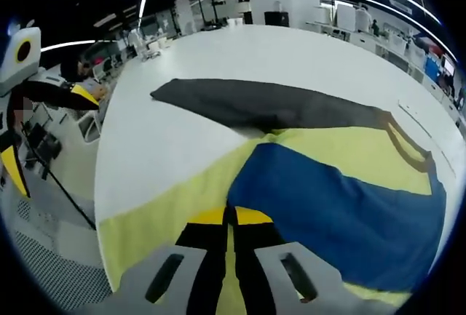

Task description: Fold the garment on the visible template until the final outline fits inside the template.

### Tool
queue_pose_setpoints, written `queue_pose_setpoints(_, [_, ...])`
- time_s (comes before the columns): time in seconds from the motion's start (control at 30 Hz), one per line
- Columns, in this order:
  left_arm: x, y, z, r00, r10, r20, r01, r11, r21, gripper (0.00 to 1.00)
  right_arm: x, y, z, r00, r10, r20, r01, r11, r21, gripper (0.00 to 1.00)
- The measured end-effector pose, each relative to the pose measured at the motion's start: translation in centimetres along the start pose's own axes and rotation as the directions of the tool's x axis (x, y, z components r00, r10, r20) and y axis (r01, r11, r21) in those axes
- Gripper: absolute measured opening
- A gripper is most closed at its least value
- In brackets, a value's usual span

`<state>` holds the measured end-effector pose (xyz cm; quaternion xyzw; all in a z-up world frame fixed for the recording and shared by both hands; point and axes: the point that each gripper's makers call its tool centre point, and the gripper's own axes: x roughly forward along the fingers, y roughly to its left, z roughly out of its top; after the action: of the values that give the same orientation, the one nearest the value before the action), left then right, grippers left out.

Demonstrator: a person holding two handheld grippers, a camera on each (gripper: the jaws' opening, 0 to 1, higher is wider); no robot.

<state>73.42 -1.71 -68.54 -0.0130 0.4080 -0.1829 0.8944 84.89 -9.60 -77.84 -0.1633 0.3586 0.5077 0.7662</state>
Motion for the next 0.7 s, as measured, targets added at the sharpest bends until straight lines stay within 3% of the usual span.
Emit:
queue_pose_setpoints(0.33, [-0.1,0.0,-0.1,1.000,0.004,-0.001,-0.004,1.000,-0.003,0.84,0.1,0.4,0.1,1.000,-0.006,-0.003,0.005,0.996,-0.093,0.04])
queue_pose_setpoints(0.7, [-0.3,-0.1,0.2,1.000,0.006,0.006,-0.006,1.000,0.003,0.84,0.0,1.9,0.0,1.000,0.012,-0.005,-0.012,0.991,-0.134,0.18])
